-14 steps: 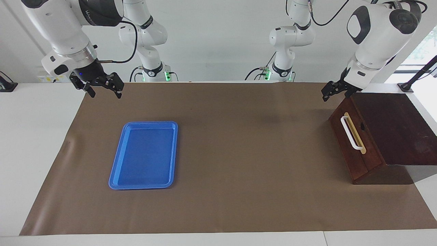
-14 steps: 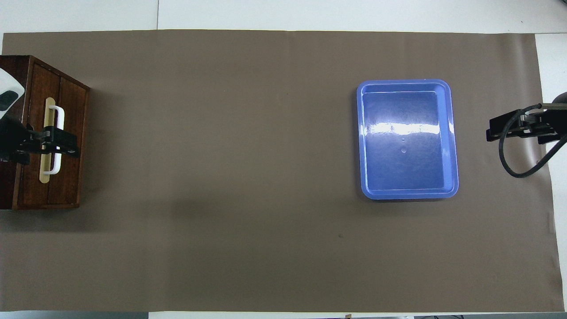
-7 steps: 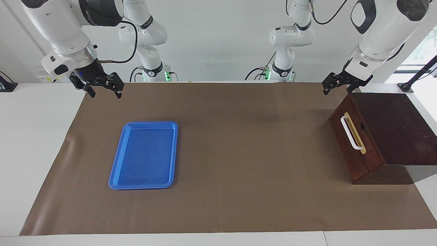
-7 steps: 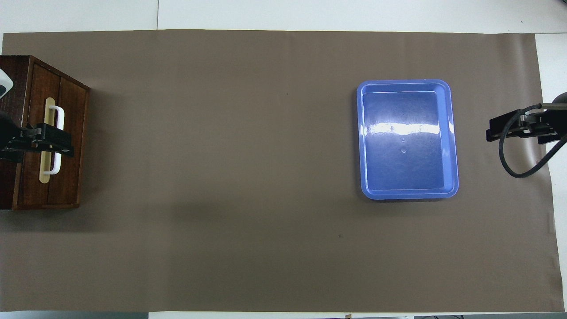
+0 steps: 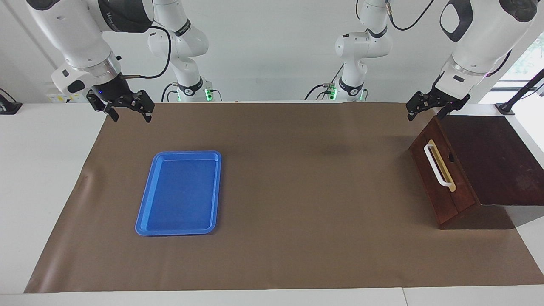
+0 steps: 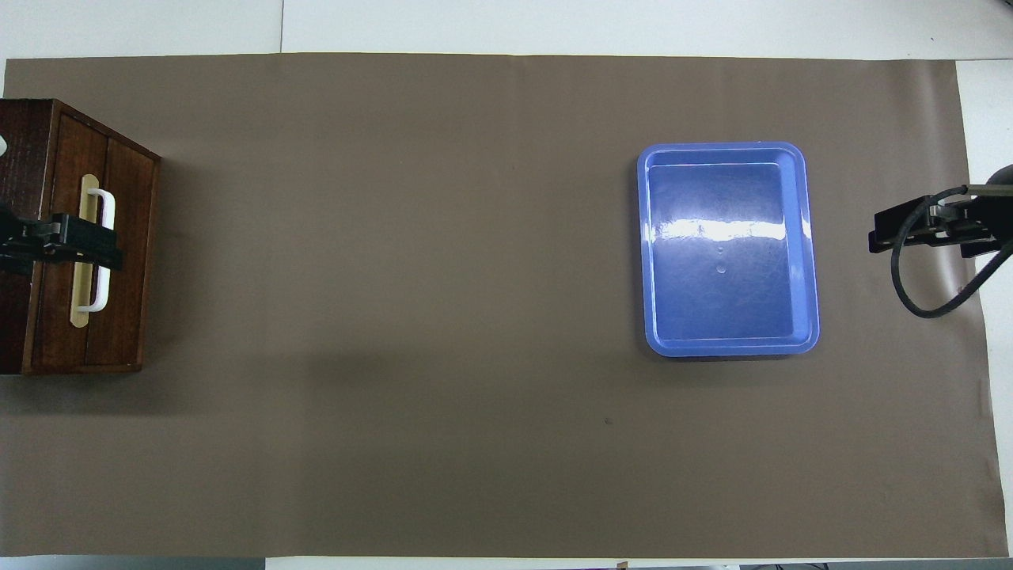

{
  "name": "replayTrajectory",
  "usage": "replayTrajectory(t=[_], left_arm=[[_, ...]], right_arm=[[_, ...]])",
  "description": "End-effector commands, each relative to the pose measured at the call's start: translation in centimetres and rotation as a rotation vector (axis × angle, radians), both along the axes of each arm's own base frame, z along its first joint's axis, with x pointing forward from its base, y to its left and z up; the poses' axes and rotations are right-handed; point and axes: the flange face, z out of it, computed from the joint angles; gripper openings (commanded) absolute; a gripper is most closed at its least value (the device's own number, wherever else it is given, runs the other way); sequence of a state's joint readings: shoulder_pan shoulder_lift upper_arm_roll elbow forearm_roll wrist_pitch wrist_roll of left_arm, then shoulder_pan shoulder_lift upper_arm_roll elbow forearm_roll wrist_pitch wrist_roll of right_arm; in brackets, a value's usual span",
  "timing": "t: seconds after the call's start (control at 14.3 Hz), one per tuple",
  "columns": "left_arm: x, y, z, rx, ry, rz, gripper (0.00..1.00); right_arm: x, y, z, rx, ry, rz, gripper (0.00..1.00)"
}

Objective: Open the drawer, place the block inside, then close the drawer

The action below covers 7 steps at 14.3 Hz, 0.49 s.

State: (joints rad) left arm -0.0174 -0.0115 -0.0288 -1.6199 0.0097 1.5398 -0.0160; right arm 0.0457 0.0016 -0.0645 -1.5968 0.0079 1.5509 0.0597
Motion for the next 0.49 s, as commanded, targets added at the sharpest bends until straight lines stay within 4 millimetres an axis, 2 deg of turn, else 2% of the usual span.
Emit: replayTrajectory(t=[0.0, 0.42], left_arm=[[-0.21, -0.05, 0.11, -0.016, -0.023, -0.012, 1.00], [-0.13, -0.23, 0.20, -0.016, -0.028, -0.015, 1.00]], right_arm=[[-0.04, -0.21, -0.08, -0.005, 0.008, 0.017, 1.00], [-0.04, -0.23, -0.08, -0.007, 0.008, 0.017, 1.00]])
